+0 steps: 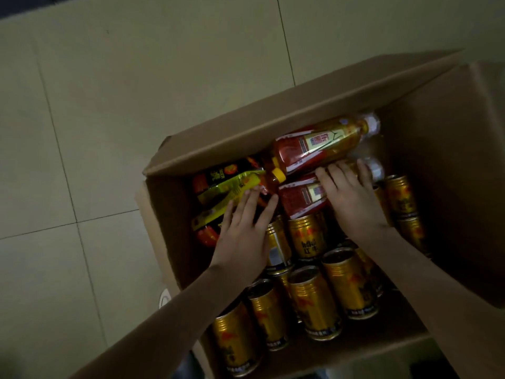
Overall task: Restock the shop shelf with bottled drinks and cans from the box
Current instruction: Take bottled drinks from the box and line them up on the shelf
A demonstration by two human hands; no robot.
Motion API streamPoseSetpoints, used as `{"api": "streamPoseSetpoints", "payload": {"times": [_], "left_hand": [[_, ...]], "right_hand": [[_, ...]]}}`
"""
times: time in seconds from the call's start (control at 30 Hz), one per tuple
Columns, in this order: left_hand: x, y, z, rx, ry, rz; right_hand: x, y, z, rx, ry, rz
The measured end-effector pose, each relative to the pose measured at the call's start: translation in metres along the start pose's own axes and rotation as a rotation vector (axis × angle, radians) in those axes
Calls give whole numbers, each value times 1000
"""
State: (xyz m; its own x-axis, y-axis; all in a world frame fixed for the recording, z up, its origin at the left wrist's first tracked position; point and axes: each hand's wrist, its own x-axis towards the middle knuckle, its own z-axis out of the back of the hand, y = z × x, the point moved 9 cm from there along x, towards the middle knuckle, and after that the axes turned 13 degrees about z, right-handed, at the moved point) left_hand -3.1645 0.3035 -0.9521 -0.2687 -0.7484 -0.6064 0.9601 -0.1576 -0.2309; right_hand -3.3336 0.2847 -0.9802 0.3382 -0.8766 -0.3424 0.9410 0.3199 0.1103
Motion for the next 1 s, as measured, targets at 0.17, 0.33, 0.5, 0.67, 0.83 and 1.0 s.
{"api": "streamPoseSetpoints", "payload": {"times": [0.17,0.33,0.5,0.67,0.83,1.0], "left_hand": [[-5,-36,30,18,-21,-33],[3,-64,64,179,-112,-14],[4,-46,78,85,-100,98],[-1,30,53,-228,-54,428],[-24,66,26,-520,-123,580],[-27,68,11,-648,-156,593]], "right_hand": [[-18,15,45,27,-159,39],[-30,41,89,111,-195,78],[-20,52,102,206,-198,149],[-2,16,68,305,-136,-152],[42,7,17,242,27,-128],[50,12,21,-33,-31,-201]]}}
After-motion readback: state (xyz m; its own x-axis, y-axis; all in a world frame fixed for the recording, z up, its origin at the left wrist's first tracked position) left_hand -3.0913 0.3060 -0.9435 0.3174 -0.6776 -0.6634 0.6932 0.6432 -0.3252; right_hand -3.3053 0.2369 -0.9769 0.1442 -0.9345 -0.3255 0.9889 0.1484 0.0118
